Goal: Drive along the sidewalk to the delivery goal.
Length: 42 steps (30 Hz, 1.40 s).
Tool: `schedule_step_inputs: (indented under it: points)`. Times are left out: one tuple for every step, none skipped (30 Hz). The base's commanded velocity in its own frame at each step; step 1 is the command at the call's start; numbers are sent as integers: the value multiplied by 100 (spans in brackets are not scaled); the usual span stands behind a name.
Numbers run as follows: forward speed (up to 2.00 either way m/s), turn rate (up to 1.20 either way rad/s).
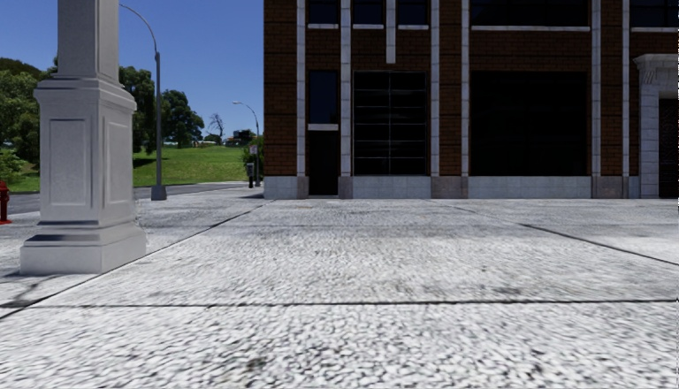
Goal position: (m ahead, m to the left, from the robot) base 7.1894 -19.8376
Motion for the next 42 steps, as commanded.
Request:
schedule_step_inputs:
  points:
    - [135,-38]
    - [135,-38]
    - [200,-40]
    - [200,-42]
    - [200,-43]
    - [200,-43]
    - [200,-43]
    - [200,-43]
    - [200,-43]
    - [200,-43]
    - [200,-43]
    - [200,-43]
    - [200,-43]
    - [200,-43]
    - [200,-43]
    - [200,-43]
    - [200,-43]
    - [200,-43]
    - [200,-43]
    - [200,-43]
    - [200,-43]
    - [200,-43]
    - [200,-43]
    - [200,-43]
    - [200,-43]
    - [200,-43]
    - [200,-43]
    - [200,-43]
    - [199,-43]
    - [198,-43]
    - [198,-43]
    - [198,-43]
    - [197,-43]
    - [196,-43]
    - [195,-43]
    - [195,-43]
    - [194,-44]
    - [192,-44]
    - [191,-44]
    - [190,-44]
    - [189,-44]
    - [189,-44]
